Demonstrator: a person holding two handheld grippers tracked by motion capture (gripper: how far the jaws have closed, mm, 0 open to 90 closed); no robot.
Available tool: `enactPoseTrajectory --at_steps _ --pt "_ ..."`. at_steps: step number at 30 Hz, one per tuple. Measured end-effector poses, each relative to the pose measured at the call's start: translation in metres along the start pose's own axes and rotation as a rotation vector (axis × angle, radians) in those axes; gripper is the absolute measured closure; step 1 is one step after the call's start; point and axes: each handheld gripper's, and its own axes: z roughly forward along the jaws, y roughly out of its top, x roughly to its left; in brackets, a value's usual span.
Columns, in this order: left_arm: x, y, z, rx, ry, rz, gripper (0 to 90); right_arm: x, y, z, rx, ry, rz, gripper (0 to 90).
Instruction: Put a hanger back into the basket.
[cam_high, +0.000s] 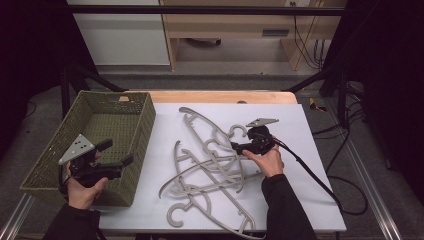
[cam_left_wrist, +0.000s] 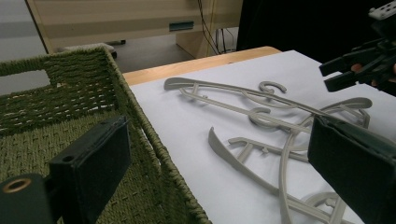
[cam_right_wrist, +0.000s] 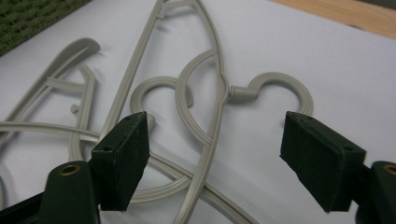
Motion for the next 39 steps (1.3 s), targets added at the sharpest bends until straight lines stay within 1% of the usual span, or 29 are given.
enactPoseTrajectory --at_steps 1,2,4,5,10,11,12,13,14,15,16,17,18,19,20,21,23,25,26,27,28,30,31,32,33,35,36,39 --pt "0.000 0.000 0.000 0.000 -0.001 0.000 5.4 -0.001 -0.001 0.007 0.030 -0.005 0.004 25.5" --pt "0.000 0.000 0.000 0.001 -0.001 0.002 5.4 -0.001 -0.001 0.007 0.030 -0.005 0.004 25.5" --pt "0.000 0.000 0.000 0.000 -0.001 0.002 5.6 -0.002 -0.002 0.015 0.062 -0.011 -0.010 26.5" --pt "0.000 0.000 0.000 0.000 -0.001 0.002 5.6 -0.001 -0.003 0.018 0.078 -0.013 0.007 27.0" --pt "-0.001 0.000 0.000 -0.001 -0.002 0.005 5.8 -0.003 -0.005 0.031 0.129 -0.022 0.010 29.6" --pt "-0.001 0.000 0.000 -0.001 -0.002 0.005 5.8 -0.003 -0.006 0.034 0.134 -0.028 0.003 30.4" --pt "-0.001 0.000 0.000 -0.001 -0.002 0.006 5.9 -0.002 -0.007 0.037 0.147 -0.027 0.015 32.4" --pt "-0.001 0.000 0.000 -0.001 -0.002 0.006 5.9 -0.002 -0.007 0.037 0.147 -0.027 0.015 32.4" --pt "-0.002 0.000 0.000 0.000 -0.002 0.006 6.0 -0.003 -0.008 0.039 0.156 -0.033 0.007 34.0" --pt "-0.002 0.000 0.000 0.000 -0.003 0.006 6.0 -0.003 -0.008 0.040 0.170 -0.033 0.022 35.9" --pt "-0.002 0.000 0.000 0.001 -0.003 0.006 6.1 -0.004 -0.009 0.044 0.189 -0.038 0.025 38.1" --pt "-0.002 0.000 0.000 0.000 -0.002 0.006 6.1 -0.004 -0.009 0.044 0.189 -0.038 0.025 38.1" --pt "-0.002 0.000 0.000 0.000 -0.003 0.008 6.1 -0.003 -0.009 0.046 0.195 -0.044 0.038 39.9" --pt "-0.002 0.000 0.000 -0.001 -0.003 0.008 6.3 -0.005 -0.011 0.048 0.206 -0.043 0.026 42.7" --pt "-0.002 0.000 0.000 -0.001 -0.003 0.008 6.3 -0.005 -0.011 0.048 0.206 -0.043 0.026 42.7" --pt "-0.003 0.000 0.000 -0.001 -0.003 0.007 6.3 -0.004 -0.011 0.050 0.213 -0.047 0.045 45.4" --pt "-0.002 0.000 0.001 0.001 -0.003 0.006 6.4 -0.004 -0.011 0.052 0.226 -0.042 0.054 47.7" --pt "-0.002 0.000 0.000 0.000 -0.003 0.005 6.6 -0.005 -0.012 0.053 0.240 -0.037 0.068 52.9" --pt "-0.002 0.000 0.000 -0.002 -0.003 0.005 6.7 -0.006 -0.012 0.054 0.241 -0.036 0.052 55.2" --pt "-0.002 0.000 0.000 -0.002 -0.003 0.005 6.7 -0.005 -0.012 0.055 0.245 -0.031 0.073 57.5" --pt "-0.002 0.000 0.000 -0.001 -0.003 0.007 6.7 -0.005 -0.012 0.055 0.245 -0.031 0.073 57.5" --pt "-0.003 0.000 0.000 -0.003 -0.002 0.006 6.8 -0.005 -0.012 0.056 0.248 -0.024 0.091 61.0" --pt "-0.003 0.000 0.000 -0.004 -0.001 0.006 6.8 -0.004 -0.012 0.056 0.248 -0.017 0.115 63.6" --pt "-0.003 0.000 0.001 -0.001 -0.002 0.008 6.9 -0.005 -0.012 0.057 0.254 -0.002 0.103 69.2" --pt "-0.003 0.000 0.001 -0.001 -0.002 0.008 6.9 -0.005 -0.012 0.057 0.254 -0.002 0.103 69.2" --pt "-0.003 0.000 0.001 -0.001 -0.003 0.009 6.9 -0.007 -0.012 0.058 0.262 -0.003 0.129 75.9" --pt "-0.003 0.000 0.001 -0.002 -0.003 0.008 6.9 -0.007 -0.012 0.058 0.262 -0.003 0.129 75.9" --pt "-0.003 0.000 0.000 -0.003 -0.002 0.009 7.1 -0.008 -0.011 0.057 0.269 -0.012 0.162 77.4"
